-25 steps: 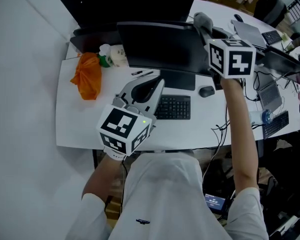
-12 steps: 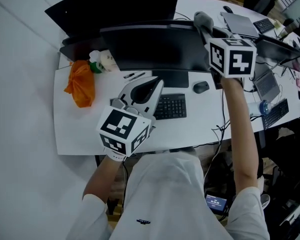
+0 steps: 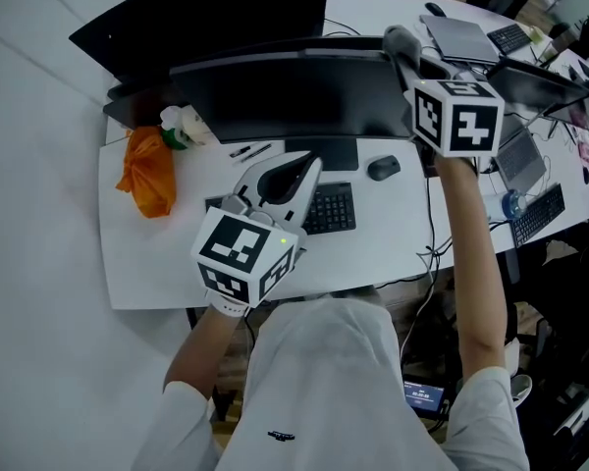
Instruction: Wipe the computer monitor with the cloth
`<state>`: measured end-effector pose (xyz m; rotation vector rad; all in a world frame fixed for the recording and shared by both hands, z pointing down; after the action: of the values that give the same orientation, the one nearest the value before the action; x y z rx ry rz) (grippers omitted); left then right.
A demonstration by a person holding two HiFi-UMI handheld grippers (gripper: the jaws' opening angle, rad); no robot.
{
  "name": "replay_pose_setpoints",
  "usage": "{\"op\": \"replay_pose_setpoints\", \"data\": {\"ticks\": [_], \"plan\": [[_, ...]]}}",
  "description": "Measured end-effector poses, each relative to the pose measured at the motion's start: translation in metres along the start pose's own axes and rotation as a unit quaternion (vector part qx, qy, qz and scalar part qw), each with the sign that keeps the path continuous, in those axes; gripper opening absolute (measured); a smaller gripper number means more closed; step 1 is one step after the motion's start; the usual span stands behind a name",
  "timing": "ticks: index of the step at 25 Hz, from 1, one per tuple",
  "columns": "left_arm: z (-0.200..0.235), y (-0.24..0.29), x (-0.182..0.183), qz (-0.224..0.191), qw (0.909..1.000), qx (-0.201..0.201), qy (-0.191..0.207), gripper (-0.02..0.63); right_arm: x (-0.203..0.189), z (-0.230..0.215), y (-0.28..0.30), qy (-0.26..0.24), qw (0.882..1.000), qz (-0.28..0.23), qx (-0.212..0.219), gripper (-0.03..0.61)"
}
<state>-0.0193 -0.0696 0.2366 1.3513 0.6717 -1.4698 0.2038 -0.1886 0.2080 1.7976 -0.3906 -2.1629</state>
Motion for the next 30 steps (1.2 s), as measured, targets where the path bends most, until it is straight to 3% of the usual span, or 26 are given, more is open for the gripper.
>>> {"op": "replay_pose_setpoints", "data": {"ticks": [30], "plan": [[-0.029, 0.067, 0.005, 0.034, 0.9985, -0.040, 0.013, 0.018, -0.039, -0.110, -0.011, 0.039, 0.997, 0.006, -0.068, 0.034]]}}
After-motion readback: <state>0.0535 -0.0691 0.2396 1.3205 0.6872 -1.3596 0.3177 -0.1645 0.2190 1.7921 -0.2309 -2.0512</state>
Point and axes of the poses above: the fingertips, and each gripper's own axes: y forward along the fingers, z to its left, x out of its top, the point moved 7 cm from there along -y, backward along the fingers, and after that the axes turned 15 degrees about -x, right-handed, at the moved point
